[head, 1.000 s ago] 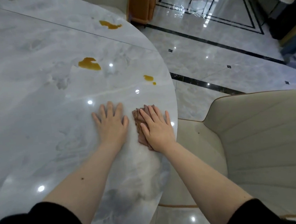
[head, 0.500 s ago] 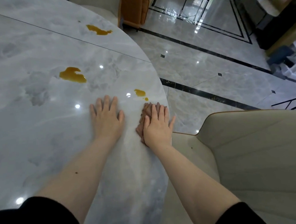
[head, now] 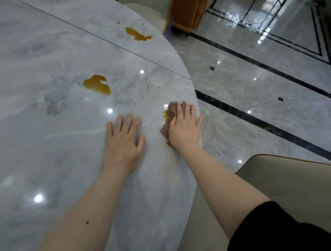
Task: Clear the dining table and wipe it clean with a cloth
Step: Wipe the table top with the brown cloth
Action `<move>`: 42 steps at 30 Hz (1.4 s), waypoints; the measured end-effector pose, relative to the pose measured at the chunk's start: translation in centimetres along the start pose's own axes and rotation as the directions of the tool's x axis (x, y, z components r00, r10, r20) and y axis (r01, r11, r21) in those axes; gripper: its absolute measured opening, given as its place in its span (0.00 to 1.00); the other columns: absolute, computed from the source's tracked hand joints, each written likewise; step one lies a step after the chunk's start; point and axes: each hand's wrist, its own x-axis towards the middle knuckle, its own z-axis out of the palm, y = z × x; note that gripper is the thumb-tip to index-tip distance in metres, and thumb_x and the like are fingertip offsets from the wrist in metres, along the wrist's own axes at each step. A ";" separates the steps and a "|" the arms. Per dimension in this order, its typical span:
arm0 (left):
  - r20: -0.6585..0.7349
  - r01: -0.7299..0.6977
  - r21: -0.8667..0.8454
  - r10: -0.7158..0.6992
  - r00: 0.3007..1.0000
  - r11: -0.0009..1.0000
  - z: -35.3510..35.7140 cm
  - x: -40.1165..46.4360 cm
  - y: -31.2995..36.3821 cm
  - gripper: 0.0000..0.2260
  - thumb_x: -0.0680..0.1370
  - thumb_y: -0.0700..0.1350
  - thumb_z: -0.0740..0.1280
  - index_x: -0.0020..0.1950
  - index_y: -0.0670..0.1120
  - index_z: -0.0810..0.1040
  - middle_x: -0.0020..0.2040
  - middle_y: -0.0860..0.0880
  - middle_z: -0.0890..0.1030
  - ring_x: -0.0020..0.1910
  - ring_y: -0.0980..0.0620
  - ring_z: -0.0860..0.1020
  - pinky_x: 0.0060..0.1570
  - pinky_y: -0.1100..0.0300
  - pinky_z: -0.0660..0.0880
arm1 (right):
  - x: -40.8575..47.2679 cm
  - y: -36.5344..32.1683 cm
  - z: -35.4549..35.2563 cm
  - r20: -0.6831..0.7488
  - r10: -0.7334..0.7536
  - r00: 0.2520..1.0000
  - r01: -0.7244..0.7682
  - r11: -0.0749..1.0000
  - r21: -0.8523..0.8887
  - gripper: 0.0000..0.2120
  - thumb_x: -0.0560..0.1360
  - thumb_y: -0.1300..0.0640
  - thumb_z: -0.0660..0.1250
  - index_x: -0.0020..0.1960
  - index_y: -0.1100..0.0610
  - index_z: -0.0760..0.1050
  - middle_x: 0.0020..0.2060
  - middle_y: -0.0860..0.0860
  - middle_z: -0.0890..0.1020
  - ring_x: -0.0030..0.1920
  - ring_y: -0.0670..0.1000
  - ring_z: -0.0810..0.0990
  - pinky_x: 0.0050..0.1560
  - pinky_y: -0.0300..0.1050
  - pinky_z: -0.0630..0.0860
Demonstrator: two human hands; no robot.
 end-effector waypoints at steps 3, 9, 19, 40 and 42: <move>0.004 0.002 0.010 -0.002 1.000 1.000 0.2 0.1 0.0 0.29 0.75 0.58 0.46 0.74 0.50 0.64 0.75 0.47 0.63 0.74 0.45 0.59 0.73 0.45 0.50 | 1.4 0.0 -0.2 0.047 -0.141 0.989 0.141 0.990 0.011 0.25 0.81 0.54 0.48 0.77 0.51 0.50 0.77 0.50 0.50 0.77 0.50 0.45 0.75 0.52 0.37; -0.017 0.011 -0.007 -0.011 1.000 1.000 0.1 -0.1 0.1 0.28 0.76 0.55 0.44 0.75 0.49 0.62 0.75 0.48 0.62 0.75 0.46 0.58 0.73 0.46 0.50 | 0.9 0.0 -0.4 0.081 -0.386 0.919 0.385 0.923 0.026 0.24 0.81 0.54 0.49 0.77 0.53 0.51 0.77 0.49 0.51 0.77 0.50 0.45 0.75 0.48 0.40; -0.043 0.031 -0.021 -0.032 0.999 0.999 0.0 -0.1 -0.1 0.26 0.78 0.49 0.46 0.74 0.42 0.63 0.74 0.44 0.64 0.74 0.46 0.60 0.74 0.49 0.52 | -4.0 1.8 -1.7 -0.017 -0.525 0.851 0.485 0.774 0.407 0.22 0.78 0.56 0.51 0.68 0.61 0.71 0.66 0.58 0.74 0.66 0.56 0.73 0.68 0.52 0.67; -0.070 0.073 -0.024 -0.074 0.995 0.997 -0.1 -0.3 0.1 0.29 0.76 0.49 0.42 0.73 0.39 0.64 0.73 0.42 0.66 0.74 0.45 0.62 0.74 0.50 0.53 | 3.0 -4.4 0.8 0.091 -0.325 0.941 0.321 0.945 0.056 0.27 0.80 0.44 0.50 0.77 0.48 0.51 0.77 0.55 0.48 0.77 0.54 0.44 0.75 0.51 0.41; -0.081 0.065 -0.029 -0.067 0.995 0.997 -0.2 -0.3 0.2 0.29 0.76 0.49 0.42 0.72 0.39 0.65 0.73 0.42 0.66 0.73 0.45 0.63 0.74 0.50 0.53 | 1.2 -3.7 0.6 0.104 -0.386 0.917 0.381 0.922 0.067 0.27 0.80 0.44 0.51 0.77 0.47 0.50 0.77 0.54 0.48 0.77 0.52 0.44 0.76 0.50 0.41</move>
